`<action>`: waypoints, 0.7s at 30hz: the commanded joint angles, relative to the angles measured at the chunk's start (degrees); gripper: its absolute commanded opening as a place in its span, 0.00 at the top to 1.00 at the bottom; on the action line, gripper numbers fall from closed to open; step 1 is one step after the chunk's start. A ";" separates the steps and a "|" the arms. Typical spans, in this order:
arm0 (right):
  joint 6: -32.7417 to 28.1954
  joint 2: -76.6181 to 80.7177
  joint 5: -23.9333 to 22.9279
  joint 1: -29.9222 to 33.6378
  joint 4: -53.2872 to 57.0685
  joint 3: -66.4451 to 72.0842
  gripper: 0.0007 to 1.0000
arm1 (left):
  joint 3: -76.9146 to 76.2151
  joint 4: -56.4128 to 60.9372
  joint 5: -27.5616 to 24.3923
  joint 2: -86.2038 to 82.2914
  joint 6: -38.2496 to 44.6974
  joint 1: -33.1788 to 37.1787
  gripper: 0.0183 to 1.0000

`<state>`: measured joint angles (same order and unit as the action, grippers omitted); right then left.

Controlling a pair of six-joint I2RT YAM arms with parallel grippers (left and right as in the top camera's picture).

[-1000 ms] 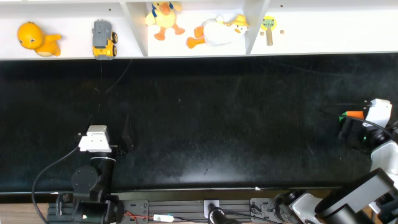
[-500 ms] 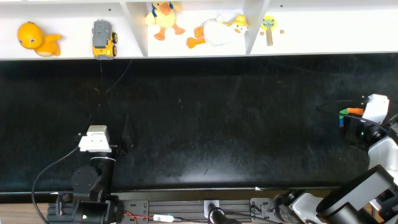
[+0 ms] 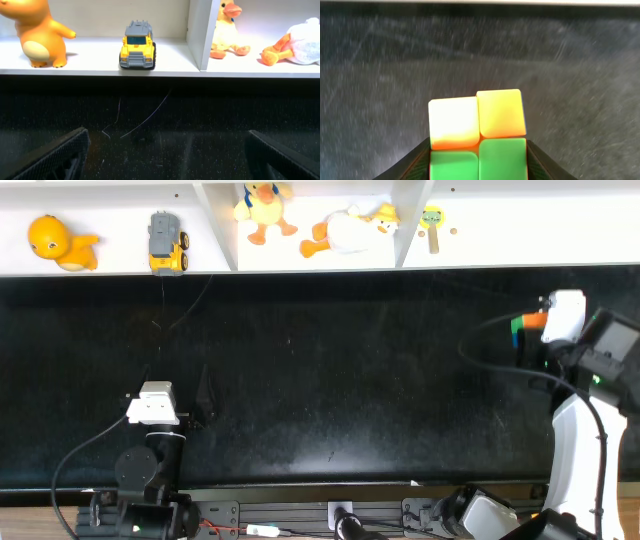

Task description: Store Toys

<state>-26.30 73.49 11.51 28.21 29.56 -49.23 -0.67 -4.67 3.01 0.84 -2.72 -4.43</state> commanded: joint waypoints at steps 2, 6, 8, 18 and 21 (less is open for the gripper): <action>6.23 5.55 -3.65 -0.87 -0.66 -11.10 0.52 | 0.20 0.04 -0.42 -0.68 1.22 -0.11 0.00; 8.85 12.41 -3.67 -1.64 -0.63 -18.71 0.52 | 0.20 0.04 -0.42 -0.68 1.22 -0.11 0.00; 9.70 16.11 -3.67 -2.67 -0.57 -22.45 0.52 | 0.20 0.04 -0.42 -0.68 1.22 -0.11 0.00; 12.22 31.93 -3.67 -7.34 0.68 -38.42 0.52 | 0.20 0.04 -0.42 -0.68 1.22 -0.11 0.00; 12.17 34.40 -3.69 -8.39 2.27 -41.20 0.23 | 0.20 0.04 -0.42 -0.68 1.22 -0.11 0.00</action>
<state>-15.07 107.04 7.79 20.67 31.46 -86.89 -0.69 -4.67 3.01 0.86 -2.72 -4.43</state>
